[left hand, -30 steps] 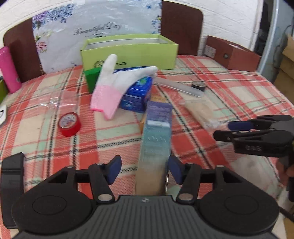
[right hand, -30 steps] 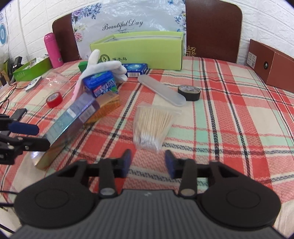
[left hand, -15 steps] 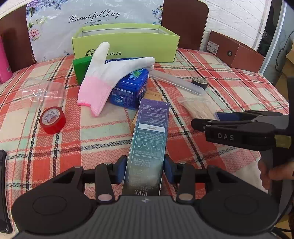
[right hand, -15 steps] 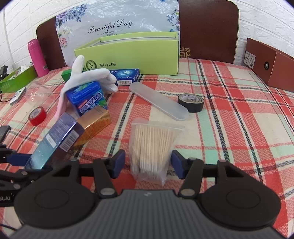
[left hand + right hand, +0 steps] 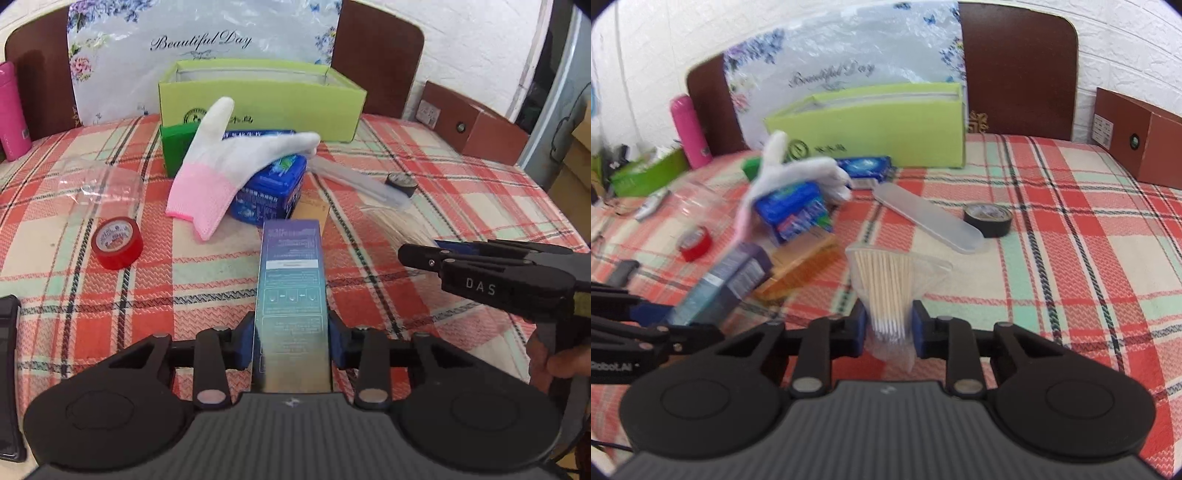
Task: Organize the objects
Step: 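Carry the teal-silver box with the left tool while the right tool carries the swab bag into the lime-green box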
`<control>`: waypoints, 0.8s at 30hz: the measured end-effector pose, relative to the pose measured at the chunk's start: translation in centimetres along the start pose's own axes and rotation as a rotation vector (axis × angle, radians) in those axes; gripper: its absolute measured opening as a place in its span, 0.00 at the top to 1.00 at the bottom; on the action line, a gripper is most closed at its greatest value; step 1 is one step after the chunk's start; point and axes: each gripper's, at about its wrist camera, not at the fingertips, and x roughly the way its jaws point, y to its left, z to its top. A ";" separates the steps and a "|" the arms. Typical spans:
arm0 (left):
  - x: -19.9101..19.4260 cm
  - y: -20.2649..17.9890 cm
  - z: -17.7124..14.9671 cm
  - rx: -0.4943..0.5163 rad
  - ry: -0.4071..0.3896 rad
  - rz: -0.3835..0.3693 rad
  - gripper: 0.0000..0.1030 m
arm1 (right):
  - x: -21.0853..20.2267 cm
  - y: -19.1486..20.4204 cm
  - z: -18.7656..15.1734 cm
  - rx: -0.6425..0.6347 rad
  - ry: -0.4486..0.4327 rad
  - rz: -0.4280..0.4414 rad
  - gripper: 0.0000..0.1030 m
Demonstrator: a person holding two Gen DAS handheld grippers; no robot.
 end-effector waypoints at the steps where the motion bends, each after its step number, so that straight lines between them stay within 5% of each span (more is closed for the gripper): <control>1: -0.7 0.2 0.3 0.001 -0.013 -0.008 0.60 | -0.6 0.0 0.4 0.007 -0.010 0.026 0.77; 8: -4.6 0.7 5.0 0.009 -0.152 -0.029 0.60 | -4.0 0.9 5.7 -0.033 -0.131 0.136 0.77; 13: -5.5 0.8 9.9 0.028 -0.250 -0.018 0.60 | -3.7 0.3 10.4 -0.054 -0.179 0.133 0.77; 24: 1.7 0.8 22.0 0.019 -0.313 0.007 0.60 | 4.0 -2.2 19.0 -0.044 -0.189 0.056 0.77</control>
